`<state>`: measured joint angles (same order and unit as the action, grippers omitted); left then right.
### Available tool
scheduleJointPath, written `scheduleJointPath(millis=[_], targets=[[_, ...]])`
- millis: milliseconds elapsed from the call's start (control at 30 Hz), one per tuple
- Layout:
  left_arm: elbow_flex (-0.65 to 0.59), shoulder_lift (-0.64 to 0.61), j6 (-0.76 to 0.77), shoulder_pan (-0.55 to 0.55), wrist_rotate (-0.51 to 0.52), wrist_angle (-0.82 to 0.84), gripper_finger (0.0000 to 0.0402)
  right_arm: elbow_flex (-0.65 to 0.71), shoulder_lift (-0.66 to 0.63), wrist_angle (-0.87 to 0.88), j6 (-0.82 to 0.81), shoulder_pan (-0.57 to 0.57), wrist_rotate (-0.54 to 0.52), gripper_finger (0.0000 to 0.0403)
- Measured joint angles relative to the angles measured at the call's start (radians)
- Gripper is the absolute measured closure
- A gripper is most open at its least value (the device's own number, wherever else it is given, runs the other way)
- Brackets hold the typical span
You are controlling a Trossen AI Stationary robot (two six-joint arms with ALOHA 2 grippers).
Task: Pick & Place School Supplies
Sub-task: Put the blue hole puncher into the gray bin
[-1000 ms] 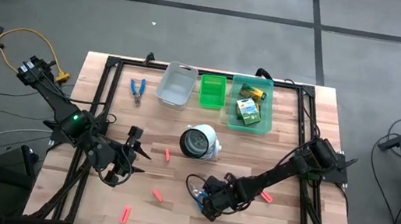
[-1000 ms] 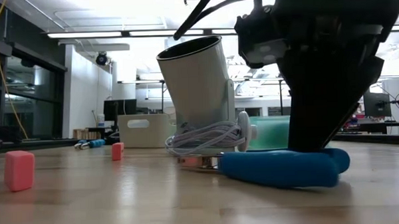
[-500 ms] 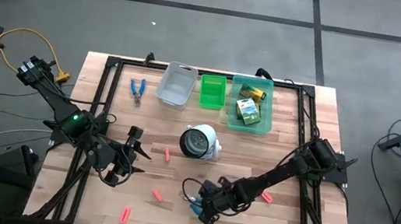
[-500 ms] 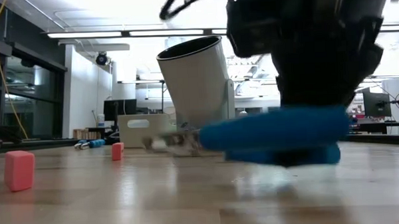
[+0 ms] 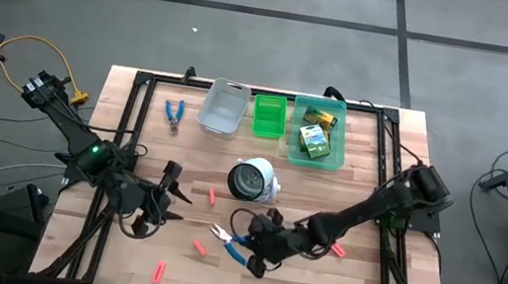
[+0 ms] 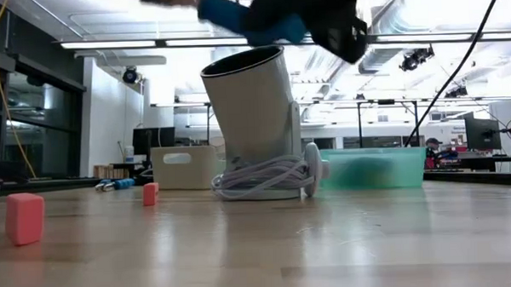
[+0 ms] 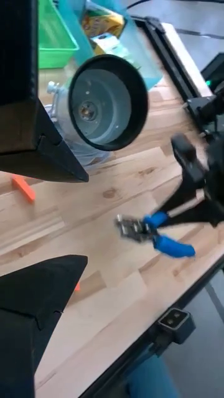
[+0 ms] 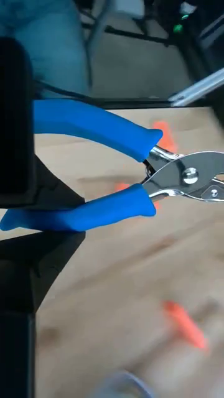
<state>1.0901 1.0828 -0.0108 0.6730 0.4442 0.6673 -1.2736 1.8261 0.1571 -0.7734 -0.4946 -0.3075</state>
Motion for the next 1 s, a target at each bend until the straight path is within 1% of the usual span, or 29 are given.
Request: scheduleJointPath(millis=[267,467,833,1000], targets=[[0.000,0.000,-0.109,0.000,0.000,-0.077,0.0208,-0.001,-0.054,-0.145,0.144,0.035,-0.001,0.0372],[0.000,0.000,-0.205,0.000,0.000,-0.136,0.0208,-0.001,-0.065,-0.186,0.180,0.052,0.015,0.0372],[0.000,0.000,-0.412,0.000,-0.001,-0.189,0.0208,-0.001,-0.065,-0.285,0.217,0.101,0.127,0.0371],[0.000,0.000,-0.523,0.000,-0.001,-0.229,0.0208,-0.001,-0.065,-0.310,0.230,0.117,0.154,0.0370]])
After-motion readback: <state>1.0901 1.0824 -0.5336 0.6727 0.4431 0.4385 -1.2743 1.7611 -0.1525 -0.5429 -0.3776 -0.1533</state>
